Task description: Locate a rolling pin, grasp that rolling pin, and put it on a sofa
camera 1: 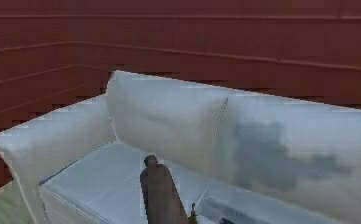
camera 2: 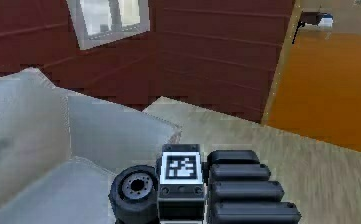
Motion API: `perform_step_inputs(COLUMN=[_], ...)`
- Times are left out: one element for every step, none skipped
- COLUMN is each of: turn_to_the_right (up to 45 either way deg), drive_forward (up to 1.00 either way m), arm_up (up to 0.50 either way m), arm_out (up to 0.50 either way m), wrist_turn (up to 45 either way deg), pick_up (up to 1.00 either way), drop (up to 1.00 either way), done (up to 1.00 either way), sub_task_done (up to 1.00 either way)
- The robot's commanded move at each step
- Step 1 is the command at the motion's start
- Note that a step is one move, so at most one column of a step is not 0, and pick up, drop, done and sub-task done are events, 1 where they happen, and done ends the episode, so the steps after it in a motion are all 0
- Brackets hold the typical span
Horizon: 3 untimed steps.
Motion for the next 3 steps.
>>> perform_step_inputs(turn_to_the_right=[-45.0,-42.0,0.0], drive_forward=[0.0,0.0,0.0], arm_up=[0.0,0.0,0.0], arm_out=[0.0,0.0,0.44], wrist_turn=[0.0,0.0,0.0], pick_up=[0.0,0.0,0.0], drop=[0.0,0.0,0.0], done=[0.0,0.0,0.0], sub_task_done=[0.0,0.0,0.0])
